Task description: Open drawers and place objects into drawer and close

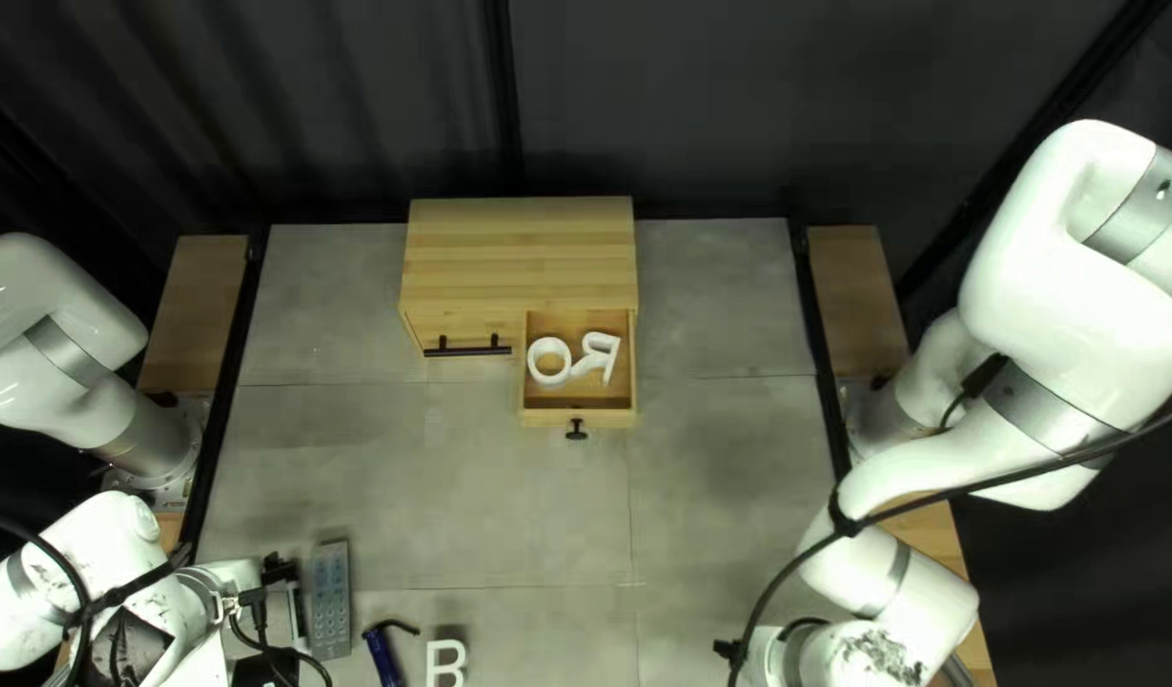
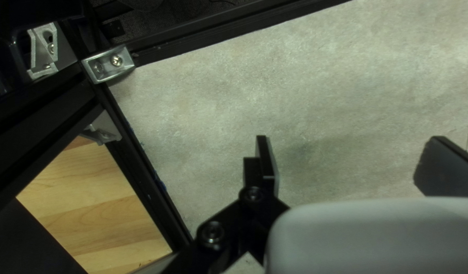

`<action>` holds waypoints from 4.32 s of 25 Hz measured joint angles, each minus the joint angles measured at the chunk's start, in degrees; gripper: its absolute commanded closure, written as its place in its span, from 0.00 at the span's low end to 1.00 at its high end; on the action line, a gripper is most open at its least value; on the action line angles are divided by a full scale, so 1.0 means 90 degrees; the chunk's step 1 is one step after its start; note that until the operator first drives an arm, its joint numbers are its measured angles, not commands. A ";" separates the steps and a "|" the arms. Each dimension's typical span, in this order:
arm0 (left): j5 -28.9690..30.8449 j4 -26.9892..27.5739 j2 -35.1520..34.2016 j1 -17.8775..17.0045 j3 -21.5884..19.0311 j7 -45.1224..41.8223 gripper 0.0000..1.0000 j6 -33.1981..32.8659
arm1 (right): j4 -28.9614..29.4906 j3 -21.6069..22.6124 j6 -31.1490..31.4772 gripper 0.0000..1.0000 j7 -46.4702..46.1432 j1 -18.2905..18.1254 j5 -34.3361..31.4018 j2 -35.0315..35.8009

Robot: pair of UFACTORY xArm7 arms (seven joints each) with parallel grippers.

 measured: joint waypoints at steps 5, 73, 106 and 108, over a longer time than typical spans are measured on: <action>-0.0012 0.0021 0.0003 0.0006 0.0010 0.0021 0.00 0.0035 | 0.0000 0.0000 0.0000 0.00 0.0000 0.0000 0.0000 0.0000; 0.0780 0.1815 0.3278 -0.0004 0.0507 -0.2966 0.00 -0.3454 | 0.0000 0.0000 0.0000 0.00 0.0000 0.0000 0.0000 0.0000; 0.1025 0.2090 0.1642 0.0116 0.0536 -0.1830 1.00 -0.1274 | 0.0000 0.0000 0.0000 0.00 0.0000 0.0000 0.0000 0.0000; 0.1077 0.2290 0.1553 0.0156 0.0572 -0.1131 1.00 -0.0829 | 0.0000 0.0000 0.0000 0.00 0.0000 0.0000 0.0000 0.0000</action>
